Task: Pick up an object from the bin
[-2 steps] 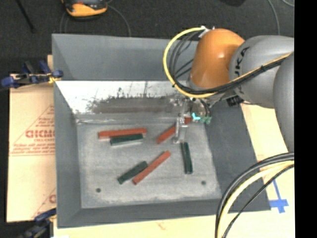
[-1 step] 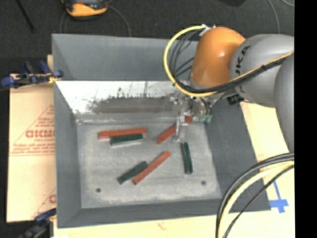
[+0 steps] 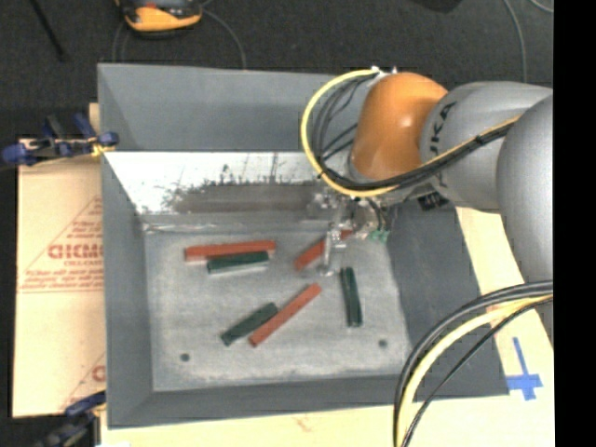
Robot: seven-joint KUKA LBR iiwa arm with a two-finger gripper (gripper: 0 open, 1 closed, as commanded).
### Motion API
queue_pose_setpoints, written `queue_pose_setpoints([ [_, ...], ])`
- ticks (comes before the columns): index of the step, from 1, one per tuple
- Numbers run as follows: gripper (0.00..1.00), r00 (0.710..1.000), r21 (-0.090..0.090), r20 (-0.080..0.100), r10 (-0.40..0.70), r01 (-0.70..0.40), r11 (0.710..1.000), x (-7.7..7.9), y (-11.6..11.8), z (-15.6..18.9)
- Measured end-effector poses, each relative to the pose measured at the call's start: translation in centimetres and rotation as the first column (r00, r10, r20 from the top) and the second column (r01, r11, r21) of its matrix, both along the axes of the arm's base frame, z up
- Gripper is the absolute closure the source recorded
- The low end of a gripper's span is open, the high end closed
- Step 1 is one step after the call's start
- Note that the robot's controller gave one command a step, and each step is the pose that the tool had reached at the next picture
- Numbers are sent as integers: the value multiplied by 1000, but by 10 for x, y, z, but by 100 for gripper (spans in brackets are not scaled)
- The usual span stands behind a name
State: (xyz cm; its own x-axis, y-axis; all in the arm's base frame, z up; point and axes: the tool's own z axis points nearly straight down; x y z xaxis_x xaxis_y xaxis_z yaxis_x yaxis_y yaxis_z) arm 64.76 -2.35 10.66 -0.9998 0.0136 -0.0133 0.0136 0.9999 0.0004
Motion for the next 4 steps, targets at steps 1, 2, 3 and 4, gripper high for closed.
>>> queue_pose_setpoints([
  [1,0,993,-1,-11,121,-121,993,0,2,-32],
  [2,100,883,-4,-6,469,-469,883,9,-10,-35],
  [3,100,884,-3,-6,468,-468,884,9,-10,-35],
  [4,100,731,-8,-6,683,-683,731,-25,-10,137],
])
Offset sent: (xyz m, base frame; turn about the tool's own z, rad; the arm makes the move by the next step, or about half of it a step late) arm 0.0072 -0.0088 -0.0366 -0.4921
